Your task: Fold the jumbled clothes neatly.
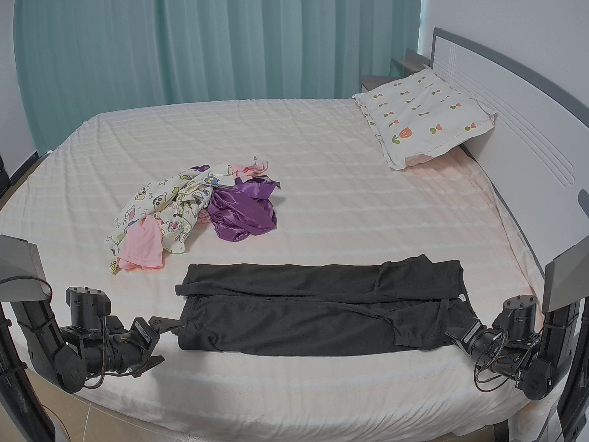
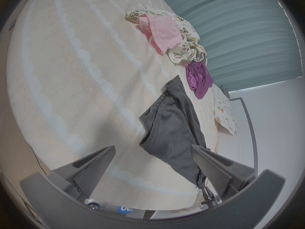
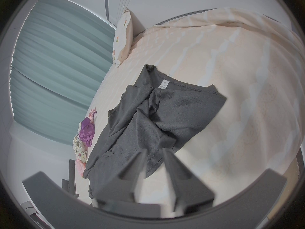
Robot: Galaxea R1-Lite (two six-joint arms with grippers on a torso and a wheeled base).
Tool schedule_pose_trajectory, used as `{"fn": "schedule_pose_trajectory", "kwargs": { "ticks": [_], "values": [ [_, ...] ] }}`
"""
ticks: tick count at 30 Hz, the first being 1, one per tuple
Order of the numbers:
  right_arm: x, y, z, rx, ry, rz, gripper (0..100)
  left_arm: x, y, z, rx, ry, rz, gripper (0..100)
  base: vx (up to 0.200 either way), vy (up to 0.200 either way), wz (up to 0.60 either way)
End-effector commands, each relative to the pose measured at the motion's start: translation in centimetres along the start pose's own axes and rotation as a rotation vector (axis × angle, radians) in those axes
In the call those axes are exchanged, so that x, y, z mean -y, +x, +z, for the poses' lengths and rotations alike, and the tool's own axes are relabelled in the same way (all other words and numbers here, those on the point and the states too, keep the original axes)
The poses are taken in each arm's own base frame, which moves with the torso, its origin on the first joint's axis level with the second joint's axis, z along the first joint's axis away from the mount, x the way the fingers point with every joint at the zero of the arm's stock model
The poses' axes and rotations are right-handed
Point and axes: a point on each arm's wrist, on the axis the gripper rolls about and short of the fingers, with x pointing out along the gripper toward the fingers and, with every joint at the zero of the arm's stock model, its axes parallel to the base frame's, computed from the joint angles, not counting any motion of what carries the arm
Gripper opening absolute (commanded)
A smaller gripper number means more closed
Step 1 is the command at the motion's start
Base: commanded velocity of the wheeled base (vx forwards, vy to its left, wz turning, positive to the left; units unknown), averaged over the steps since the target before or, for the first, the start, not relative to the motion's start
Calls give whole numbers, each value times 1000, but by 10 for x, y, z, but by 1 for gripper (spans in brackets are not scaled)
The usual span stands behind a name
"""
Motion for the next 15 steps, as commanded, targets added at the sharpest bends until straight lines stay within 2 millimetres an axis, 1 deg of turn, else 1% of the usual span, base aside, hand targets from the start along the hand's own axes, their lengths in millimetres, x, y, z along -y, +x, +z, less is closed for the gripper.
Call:
{"fn": "schedule_pose_trajectory", "kwargs": {
  "ticks": [1,9,12,14,15],
  "values": [
    [1,-1,-2,-8,0,-2,100,0,0,0,-1,-1,1,100,0,0,0],
    [-1,4,-2,-10,59,8,100,0,0,0,-1,-1,1,100,0,0,0],
    [-2,12,0,-2,74,18,100,0,0,0,-1,1,-1,100,0,0,0],
    [-2,13,0,1,76,19,100,0,0,0,-1,-1,1,100,0,0,0],
    [-3,14,2,9,85,25,0,0,0,0,-1,-1,1,100,0,0,0]
  ]
}}
